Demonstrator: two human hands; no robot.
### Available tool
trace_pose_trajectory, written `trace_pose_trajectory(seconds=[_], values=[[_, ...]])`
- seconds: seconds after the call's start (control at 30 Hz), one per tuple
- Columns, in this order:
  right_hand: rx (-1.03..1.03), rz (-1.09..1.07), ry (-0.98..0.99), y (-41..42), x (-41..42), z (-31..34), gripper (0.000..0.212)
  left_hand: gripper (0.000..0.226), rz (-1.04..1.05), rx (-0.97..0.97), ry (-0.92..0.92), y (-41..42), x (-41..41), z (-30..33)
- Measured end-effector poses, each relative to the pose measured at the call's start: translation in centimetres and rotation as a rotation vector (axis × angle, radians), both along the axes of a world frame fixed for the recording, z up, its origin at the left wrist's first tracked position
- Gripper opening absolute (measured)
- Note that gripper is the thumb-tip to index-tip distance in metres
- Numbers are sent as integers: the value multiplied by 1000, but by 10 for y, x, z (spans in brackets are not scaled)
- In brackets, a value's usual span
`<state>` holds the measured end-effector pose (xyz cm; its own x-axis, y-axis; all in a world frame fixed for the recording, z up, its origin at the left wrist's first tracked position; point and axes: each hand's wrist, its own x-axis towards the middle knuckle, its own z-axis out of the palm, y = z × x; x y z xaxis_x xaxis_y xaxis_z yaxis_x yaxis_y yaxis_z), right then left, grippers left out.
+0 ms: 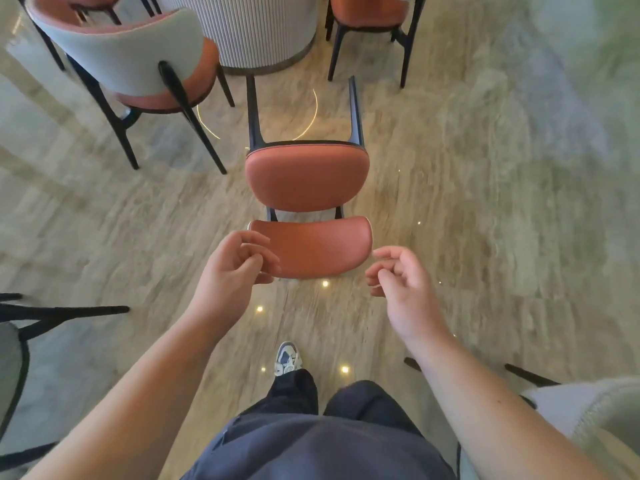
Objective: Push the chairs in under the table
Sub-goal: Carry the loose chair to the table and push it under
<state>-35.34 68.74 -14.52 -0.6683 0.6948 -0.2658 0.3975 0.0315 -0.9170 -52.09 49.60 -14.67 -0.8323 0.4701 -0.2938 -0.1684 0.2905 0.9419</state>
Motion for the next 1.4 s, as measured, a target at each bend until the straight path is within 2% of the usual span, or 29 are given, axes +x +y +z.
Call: trace_pose_trajectory(seconds=[0.4,0.6,0.77,1.03,1.17,1.27,1.4], values=[[-111,6,-161,86,-44,-80,32,35,72,-135,-98,80,-54,-62],[-182,66,-301,136,-69,-158,32,33,133,-202,-197,117,-72,-138],[-243,48,-409,162,-90,-286,34,32,96,-256,-267,145,-92,-268],[-290,202,-591,178,-110,-571,20,27,-179,-374,-393,156,-128,-553],[-387,264,-650,187,-113,-699,8,30,-294,-452,-485,141,-138,-687],[-575,83,-596,188,-114,-780,12,28,-271,-451,-560,128,-143,-774],[-841,-321,-405,197,-125,-858,22,26,-34,-395,-699,112,-141,-858]])
